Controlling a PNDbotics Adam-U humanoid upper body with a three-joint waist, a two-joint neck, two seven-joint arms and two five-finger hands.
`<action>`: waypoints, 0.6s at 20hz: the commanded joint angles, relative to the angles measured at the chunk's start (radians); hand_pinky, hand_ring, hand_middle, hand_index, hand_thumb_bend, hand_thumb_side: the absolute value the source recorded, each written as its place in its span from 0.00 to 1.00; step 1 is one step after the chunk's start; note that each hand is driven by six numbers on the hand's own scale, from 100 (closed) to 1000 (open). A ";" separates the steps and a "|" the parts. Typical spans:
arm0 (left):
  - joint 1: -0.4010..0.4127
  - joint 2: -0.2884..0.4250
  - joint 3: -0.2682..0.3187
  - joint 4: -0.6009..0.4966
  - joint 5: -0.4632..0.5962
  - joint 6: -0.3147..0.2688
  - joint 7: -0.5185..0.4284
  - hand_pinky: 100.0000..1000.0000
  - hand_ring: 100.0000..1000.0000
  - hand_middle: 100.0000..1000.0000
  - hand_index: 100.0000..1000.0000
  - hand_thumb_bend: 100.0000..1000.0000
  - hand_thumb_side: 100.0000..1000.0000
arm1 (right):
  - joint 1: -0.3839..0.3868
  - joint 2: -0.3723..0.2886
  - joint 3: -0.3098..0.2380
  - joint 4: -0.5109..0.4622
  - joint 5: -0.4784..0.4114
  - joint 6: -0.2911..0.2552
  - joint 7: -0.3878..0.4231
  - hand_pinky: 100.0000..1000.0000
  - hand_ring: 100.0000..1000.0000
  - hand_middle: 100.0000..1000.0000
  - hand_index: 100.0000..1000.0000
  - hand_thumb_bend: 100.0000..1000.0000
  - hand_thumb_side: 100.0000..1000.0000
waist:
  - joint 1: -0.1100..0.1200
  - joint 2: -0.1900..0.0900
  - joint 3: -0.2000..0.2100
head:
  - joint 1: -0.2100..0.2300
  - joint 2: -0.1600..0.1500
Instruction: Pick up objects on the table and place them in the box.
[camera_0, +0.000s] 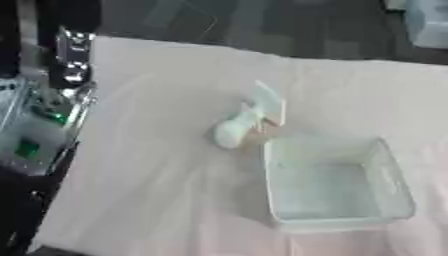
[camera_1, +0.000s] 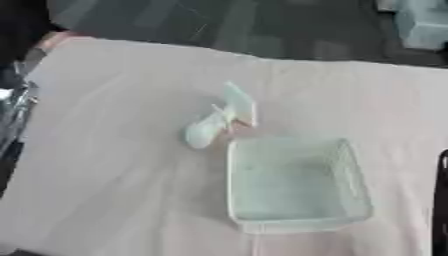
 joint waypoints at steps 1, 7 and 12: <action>-0.011 0.028 0.004 -0.011 0.004 -0.001 -0.006 0.81 0.64 0.80 0.84 0.21 0.78 | -0.016 -0.009 -0.001 -0.011 -0.003 0.000 0.004 0.55 0.52 0.55 0.63 0.00 1.00 | 0.002 -0.011 -0.001 | -0.008 0.000; -0.012 0.027 0.002 -0.011 0.004 0.000 -0.008 0.81 0.64 0.80 0.84 0.21 0.78 | -0.016 -0.010 -0.001 -0.008 -0.003 0.000 0.008 0.55 0.52 0.54 0.63 0.00 1.00 | 0.001 -0.010 0.000 | -0.007 0.000; -0.015 0.026 0.000 -0.011 0.004 0.000 -0.011 0.81 0.64 0.79 0.84 0.20 0.78 | -0.016 -0.011 -0.004 -0.010 -0.002 -0.001 0.007 0.55 0.52 0.54 0.63 0.00 1.00 | 0.001 -0.010 -0.003 | -0.020 0.000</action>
